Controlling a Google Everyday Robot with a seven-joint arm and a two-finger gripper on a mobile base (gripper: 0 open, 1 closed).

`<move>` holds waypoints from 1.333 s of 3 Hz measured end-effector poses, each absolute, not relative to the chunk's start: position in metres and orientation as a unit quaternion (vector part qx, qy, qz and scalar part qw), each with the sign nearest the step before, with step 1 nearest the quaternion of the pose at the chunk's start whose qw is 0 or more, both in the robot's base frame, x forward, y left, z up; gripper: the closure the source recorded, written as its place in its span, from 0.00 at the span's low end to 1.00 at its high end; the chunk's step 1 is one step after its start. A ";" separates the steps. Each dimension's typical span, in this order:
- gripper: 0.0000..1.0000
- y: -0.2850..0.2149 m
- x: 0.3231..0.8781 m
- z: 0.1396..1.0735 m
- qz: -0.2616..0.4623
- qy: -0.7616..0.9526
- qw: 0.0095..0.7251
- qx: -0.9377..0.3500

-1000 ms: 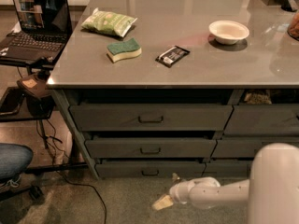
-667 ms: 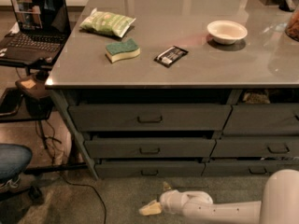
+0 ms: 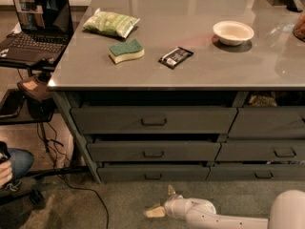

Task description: Open bottom drawer

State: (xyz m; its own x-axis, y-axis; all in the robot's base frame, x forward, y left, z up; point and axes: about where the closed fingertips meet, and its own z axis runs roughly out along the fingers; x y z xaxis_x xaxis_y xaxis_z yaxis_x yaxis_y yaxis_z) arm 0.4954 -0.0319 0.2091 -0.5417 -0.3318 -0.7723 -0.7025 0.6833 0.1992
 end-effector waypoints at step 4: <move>0.00 -0.117 0.588 0.180 0.117 0.813 0.483 -0.302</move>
Offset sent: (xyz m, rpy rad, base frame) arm 0.0376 -0.0236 -0.0246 -0.0305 -0.1251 -0.0620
